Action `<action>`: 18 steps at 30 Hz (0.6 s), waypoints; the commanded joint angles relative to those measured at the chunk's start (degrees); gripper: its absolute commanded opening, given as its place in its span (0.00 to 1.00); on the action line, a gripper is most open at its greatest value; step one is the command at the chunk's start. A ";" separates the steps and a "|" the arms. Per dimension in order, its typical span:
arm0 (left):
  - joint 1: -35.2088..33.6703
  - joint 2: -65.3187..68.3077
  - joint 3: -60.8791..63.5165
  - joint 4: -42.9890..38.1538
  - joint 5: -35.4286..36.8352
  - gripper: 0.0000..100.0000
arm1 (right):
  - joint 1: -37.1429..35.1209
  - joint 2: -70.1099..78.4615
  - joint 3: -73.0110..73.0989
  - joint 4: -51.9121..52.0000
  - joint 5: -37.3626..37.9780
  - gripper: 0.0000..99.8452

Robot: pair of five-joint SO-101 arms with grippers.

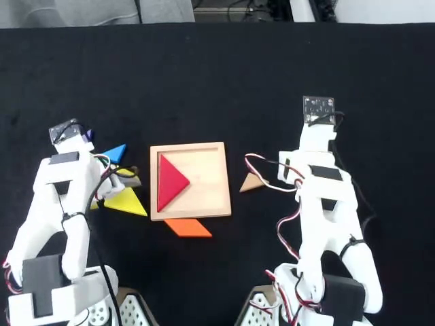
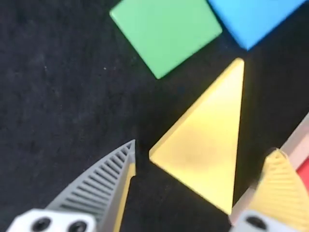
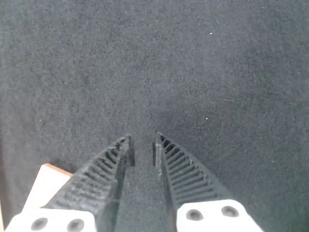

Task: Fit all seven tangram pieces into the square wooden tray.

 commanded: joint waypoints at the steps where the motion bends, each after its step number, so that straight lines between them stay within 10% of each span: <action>1: 1.36 2.81 -0.04 -3.43 5.27 0.40 | -0.97 -2.59 -0.22 -0.79 0.44 0.08; 18: 1.45 17.41 -11.74 2.02 6.77 0.35 | -0.97 -2.59 -0.22 -0.79 0.44 0.08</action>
